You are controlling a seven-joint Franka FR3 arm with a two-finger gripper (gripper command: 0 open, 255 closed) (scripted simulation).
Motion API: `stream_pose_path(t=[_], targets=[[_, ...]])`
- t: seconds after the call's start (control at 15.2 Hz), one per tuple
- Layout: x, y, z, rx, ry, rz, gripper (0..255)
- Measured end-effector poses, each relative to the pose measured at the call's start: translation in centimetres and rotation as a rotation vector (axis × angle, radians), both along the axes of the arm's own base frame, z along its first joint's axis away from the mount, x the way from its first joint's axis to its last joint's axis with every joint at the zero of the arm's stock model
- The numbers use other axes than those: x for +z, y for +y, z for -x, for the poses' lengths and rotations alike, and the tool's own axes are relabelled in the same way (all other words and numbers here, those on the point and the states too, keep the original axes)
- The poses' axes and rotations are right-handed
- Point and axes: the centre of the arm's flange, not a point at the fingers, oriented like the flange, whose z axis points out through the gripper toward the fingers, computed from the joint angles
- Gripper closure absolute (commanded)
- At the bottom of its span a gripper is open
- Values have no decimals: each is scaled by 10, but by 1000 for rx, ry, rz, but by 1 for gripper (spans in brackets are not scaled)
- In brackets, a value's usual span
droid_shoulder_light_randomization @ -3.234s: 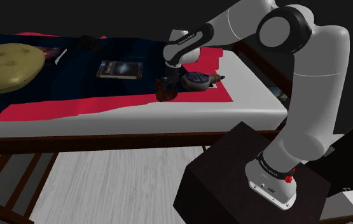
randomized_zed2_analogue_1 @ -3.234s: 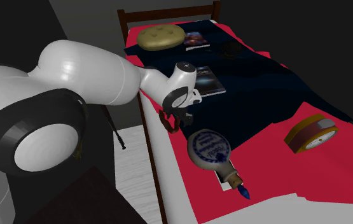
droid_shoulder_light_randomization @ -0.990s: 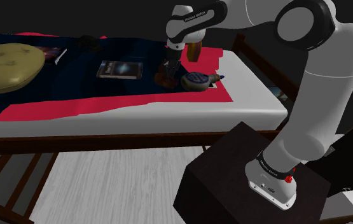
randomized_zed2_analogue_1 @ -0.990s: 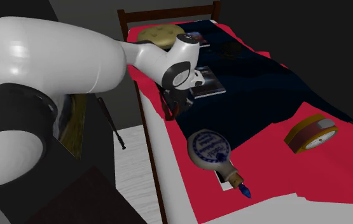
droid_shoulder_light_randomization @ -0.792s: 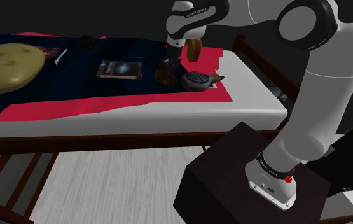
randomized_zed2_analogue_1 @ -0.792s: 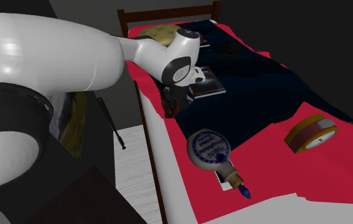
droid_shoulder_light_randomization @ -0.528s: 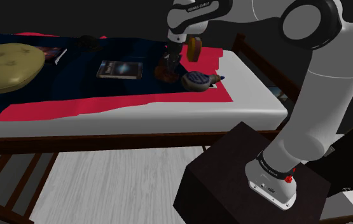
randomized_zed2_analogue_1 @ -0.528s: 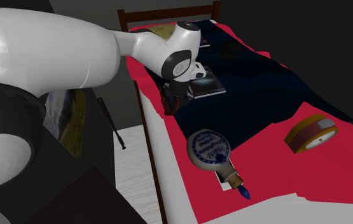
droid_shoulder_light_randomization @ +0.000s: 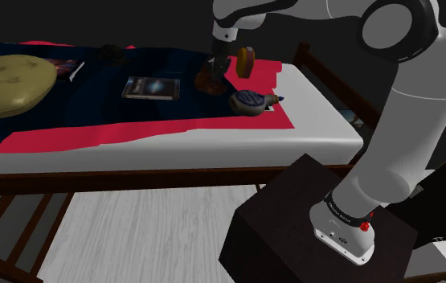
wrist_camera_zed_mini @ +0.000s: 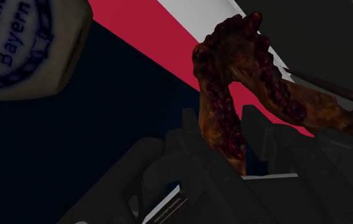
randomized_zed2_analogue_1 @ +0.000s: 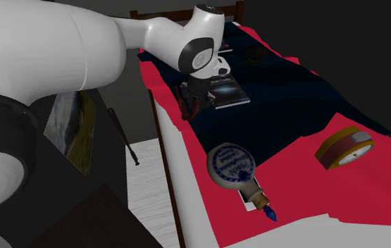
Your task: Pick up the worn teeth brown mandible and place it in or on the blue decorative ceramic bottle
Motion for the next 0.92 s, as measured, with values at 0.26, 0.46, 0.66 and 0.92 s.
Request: stream_pose_path(t=[0.26, 0.46, 0.66, 0.92], targets=[[21, -1, 1, 0, 0, 0, 255], [37, 0, 2, 0, 0, 0, 255], [38, -28, 6, -1, 0, 0, 255], [36, -74, 19, -1, 1, 0, 255]])
